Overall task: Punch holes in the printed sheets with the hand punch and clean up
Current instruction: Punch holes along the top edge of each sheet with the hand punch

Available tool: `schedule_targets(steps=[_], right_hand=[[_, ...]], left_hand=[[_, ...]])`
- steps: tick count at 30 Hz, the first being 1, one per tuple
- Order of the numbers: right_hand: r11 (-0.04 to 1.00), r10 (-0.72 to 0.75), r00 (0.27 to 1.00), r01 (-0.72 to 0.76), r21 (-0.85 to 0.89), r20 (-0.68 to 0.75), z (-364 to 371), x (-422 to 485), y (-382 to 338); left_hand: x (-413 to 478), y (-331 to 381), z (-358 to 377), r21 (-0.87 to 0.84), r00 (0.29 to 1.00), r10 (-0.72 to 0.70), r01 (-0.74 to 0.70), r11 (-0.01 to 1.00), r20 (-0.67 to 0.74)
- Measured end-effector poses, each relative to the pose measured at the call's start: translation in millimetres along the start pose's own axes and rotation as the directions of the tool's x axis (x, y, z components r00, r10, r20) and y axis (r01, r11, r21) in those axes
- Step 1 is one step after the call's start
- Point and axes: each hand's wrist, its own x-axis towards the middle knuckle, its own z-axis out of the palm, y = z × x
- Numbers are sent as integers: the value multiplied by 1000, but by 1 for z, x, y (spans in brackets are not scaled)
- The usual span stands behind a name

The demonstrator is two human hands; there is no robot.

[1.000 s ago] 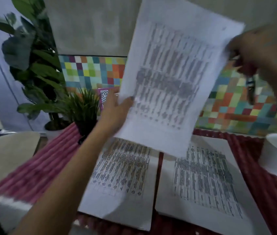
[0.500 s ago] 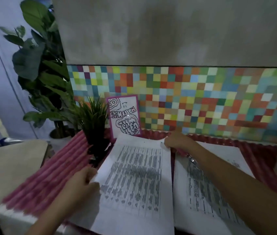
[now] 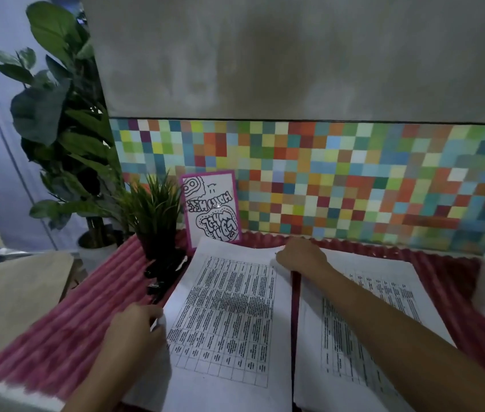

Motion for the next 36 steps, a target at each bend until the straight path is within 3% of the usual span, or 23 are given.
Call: schedule_targets(steps=[3, 8, 11, 14, 17, 20, 26, 28, 30, 33, 36], right_hand=[[1000, -3, 997, 3, -1, -80, 0, -7, -3], [999, -20, 999, 18, -37, -44, 9, -16, -9], [994, -91, 983, 80, -78, -157, -3, -15, -4], [984, -145, 947, 109, -141, -286, -38, -9, 18], [979, -154, 934, 101, -175, -324, -68, 4, 56], [974, -149, 942, 86, -212, -300, -78, 15, 94], [967, -187, 976, 163, -196, -112, -56, 40, 123], [967, -175, 982, 158, -201, -70, -46, 45, 125], [969, -150, 986, 133, -208, -70, -39, 49, 126], [975, -162, 976, 136, -178, -144, -35, 51, 129], [973, -191, 956, 155, -170, -221, -30, 48, 131]], left_hand=[[4, 2, 5, -43, 999, -12, 11, 999, -43], [7, 10, 9, -39, 999, -22, 21, 999, -27], [13, 22, 3, 27, 1000, -14, 14, 1000, -14], [24, 56, 3, 15, 992, 80, -79, 997, -93], [34, 119, 21, -208, 971, 203, -226, 952, -128], [50, 188, 60, -399, 976, 212, -176, 900, 49], [78, 257, 145, -106, 963, 189, -171, 979, 191], [77, 260, 157, 4, 984, 158, -159, 987, 87], [76, 258, 164, 21, 978, 199, -198, 980, -60], [74, 255, 172, -86, 985, 166, -161, 983, 57], [76, 250, 178, -185, 987, 158, -149, 971, 31]])
